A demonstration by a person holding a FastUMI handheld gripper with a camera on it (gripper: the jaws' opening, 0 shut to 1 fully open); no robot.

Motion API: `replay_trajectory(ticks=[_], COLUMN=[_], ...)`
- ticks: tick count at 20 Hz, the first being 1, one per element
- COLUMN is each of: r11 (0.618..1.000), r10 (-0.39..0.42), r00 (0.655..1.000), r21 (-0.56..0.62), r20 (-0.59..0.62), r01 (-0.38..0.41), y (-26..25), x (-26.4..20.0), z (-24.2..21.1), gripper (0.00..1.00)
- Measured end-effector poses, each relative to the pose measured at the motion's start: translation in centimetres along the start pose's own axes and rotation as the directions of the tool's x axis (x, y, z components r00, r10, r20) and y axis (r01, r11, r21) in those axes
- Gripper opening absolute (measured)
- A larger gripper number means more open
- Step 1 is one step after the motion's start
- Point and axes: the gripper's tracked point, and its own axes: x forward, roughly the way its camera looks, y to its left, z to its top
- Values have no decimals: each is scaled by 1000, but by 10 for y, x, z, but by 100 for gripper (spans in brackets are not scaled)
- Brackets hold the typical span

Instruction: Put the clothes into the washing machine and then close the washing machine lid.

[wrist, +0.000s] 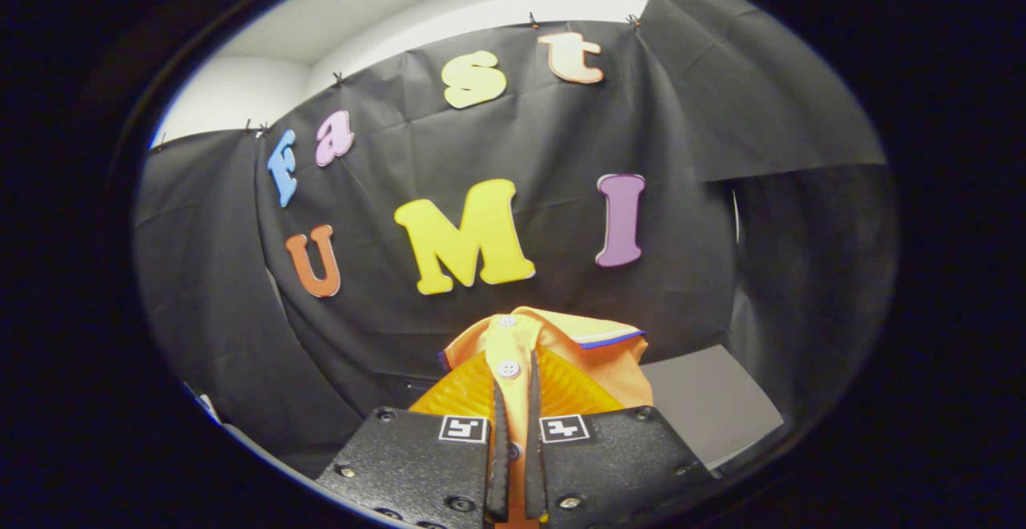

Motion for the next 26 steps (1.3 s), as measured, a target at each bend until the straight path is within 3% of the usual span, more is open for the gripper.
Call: replay_trajectory(ticks=[5, 11, 16, 26], r11=[998, 993, 988, 995], r10=[55, 121, 150, 95], r00=[997, 992, 988, 947], r21=[-25, -3, 30, 69], r20=[47, 43, -46, -308], r01=[-54, -121, -149, -78], y=[83, 158, 194, 190], x=[-3, 20, 65, 165], z=[23, 18, -30, -178], gripper=[11, 11, 11, 11])
